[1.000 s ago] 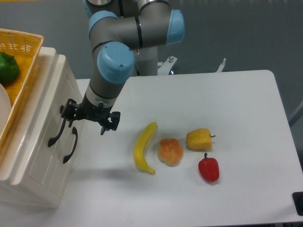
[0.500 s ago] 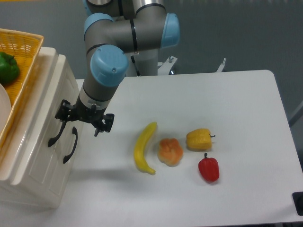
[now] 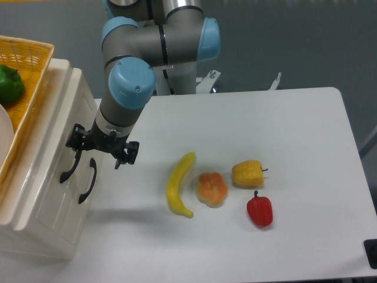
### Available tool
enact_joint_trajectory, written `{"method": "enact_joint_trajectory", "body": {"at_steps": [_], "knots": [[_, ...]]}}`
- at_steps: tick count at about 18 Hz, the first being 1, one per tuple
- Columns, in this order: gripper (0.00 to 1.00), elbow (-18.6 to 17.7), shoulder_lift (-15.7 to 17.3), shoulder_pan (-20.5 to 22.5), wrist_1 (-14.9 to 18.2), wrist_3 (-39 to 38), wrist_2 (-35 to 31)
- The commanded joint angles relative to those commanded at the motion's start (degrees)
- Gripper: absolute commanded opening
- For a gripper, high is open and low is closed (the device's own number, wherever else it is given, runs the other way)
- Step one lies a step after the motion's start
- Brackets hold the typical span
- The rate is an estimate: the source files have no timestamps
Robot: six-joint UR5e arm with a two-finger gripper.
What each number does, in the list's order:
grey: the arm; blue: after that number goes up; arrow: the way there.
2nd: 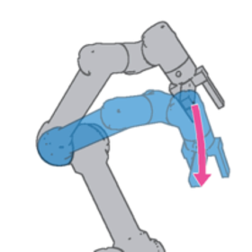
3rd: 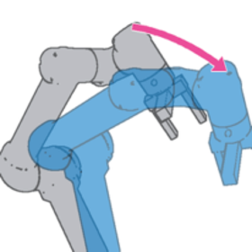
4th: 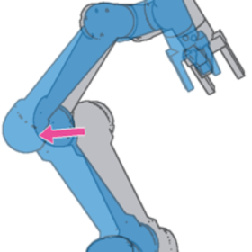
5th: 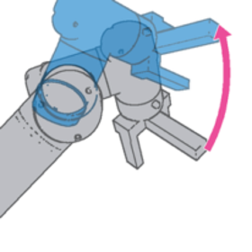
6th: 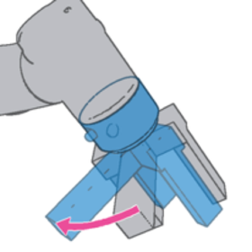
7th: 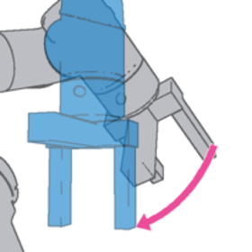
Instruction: Slide open the top white drawer
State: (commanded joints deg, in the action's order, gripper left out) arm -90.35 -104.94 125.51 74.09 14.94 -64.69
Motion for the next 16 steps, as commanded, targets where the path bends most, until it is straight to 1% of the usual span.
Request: {"method": "enact_joint_trajectory", "body": {"at_steps": [16], "knots": [[1.00,-0.5,-0.1,-0.7,0.0,0.0,0.1]]}}
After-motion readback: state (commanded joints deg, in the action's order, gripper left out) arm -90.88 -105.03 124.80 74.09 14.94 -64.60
